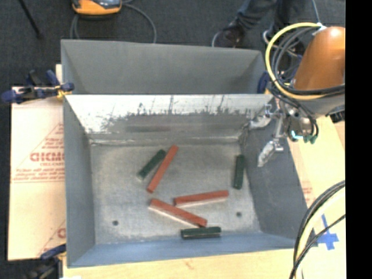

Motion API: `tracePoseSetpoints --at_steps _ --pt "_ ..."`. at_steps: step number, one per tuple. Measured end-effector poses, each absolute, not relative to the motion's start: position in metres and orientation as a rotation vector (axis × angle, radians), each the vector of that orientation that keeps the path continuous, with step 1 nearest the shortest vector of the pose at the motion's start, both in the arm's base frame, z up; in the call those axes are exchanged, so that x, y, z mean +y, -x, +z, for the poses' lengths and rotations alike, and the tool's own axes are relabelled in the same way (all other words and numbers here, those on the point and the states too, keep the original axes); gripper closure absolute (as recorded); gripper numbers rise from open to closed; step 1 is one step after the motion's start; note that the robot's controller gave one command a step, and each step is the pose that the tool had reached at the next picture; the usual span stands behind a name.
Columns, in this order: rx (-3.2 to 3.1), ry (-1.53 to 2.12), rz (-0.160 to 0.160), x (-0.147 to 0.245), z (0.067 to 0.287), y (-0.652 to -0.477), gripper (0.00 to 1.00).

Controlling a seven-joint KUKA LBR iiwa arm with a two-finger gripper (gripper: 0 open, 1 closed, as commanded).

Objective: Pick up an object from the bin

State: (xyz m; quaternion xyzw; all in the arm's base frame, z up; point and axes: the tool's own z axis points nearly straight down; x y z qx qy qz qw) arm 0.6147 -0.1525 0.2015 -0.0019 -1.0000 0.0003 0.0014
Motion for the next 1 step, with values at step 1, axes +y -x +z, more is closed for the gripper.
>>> tracePoseSetpoints --at_steps 1 --pt "-3.147 0.001 0.004 -0.1519 0.2065 -0.6164 0.00"
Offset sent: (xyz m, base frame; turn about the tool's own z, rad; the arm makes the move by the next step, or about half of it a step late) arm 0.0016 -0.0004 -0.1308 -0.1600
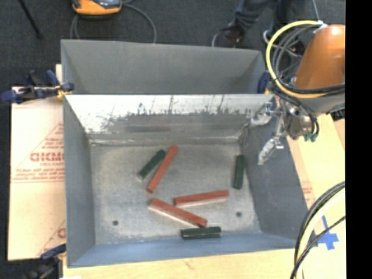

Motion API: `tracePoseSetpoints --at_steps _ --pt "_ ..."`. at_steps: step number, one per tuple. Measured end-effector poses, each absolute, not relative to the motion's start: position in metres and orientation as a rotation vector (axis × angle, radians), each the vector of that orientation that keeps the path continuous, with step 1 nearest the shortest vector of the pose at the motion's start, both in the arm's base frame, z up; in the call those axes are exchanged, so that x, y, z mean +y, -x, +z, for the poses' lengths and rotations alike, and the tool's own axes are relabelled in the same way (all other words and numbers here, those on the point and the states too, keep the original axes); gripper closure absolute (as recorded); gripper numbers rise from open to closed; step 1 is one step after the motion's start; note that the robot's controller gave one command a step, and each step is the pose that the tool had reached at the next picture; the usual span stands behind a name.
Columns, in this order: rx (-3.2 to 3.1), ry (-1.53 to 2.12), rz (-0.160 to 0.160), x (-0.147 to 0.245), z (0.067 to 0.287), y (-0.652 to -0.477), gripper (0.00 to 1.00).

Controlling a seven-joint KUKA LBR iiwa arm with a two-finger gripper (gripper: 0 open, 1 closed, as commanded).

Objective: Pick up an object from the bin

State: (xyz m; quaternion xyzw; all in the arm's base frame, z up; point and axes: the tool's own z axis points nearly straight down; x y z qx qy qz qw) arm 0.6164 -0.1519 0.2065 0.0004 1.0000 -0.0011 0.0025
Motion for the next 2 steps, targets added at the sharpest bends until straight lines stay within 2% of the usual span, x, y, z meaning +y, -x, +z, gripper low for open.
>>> tracePoseSetpoints --at_steps 1,2 --pt "3.129 0.101 -0.006 -0.153 0.153 -0.618 0.00" --pt "3.112 0.365 -0.005 -0.148 0.092 -0.628 0.00"
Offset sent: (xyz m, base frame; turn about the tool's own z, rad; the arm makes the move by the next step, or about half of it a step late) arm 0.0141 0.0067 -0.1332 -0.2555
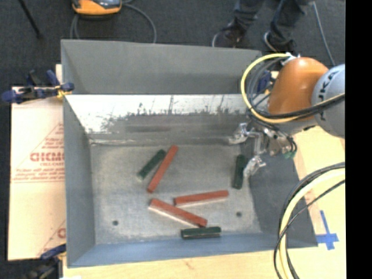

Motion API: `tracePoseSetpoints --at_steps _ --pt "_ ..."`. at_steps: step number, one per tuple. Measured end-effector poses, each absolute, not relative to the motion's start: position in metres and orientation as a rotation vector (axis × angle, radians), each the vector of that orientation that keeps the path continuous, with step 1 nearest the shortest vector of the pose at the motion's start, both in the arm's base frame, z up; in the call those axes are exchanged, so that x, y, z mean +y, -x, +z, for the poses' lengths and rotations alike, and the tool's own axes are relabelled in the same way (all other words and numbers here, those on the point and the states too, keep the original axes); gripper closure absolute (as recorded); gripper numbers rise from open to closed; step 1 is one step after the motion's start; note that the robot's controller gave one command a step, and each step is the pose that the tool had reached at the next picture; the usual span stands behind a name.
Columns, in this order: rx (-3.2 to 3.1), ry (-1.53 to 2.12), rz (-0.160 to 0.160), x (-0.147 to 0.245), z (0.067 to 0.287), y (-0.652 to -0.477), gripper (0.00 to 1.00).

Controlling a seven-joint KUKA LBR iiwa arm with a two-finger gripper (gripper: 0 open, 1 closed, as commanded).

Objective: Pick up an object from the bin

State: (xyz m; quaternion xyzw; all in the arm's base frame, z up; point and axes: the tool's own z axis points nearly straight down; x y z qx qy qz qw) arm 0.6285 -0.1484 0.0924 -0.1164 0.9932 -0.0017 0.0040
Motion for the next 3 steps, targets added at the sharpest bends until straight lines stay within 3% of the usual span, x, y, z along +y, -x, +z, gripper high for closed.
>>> tracePoseSetpoints --at_steps 1,2,3 --pt "3.104 0.395 0.005 -0.144 0.094 -0.630 1.00" --pt "3.103 0.396 0.005 -0.144 0.094 -0.630 1.00" --pt "3.072 0.648 -0.002 -0.150 0.211 -0.482 1.00"
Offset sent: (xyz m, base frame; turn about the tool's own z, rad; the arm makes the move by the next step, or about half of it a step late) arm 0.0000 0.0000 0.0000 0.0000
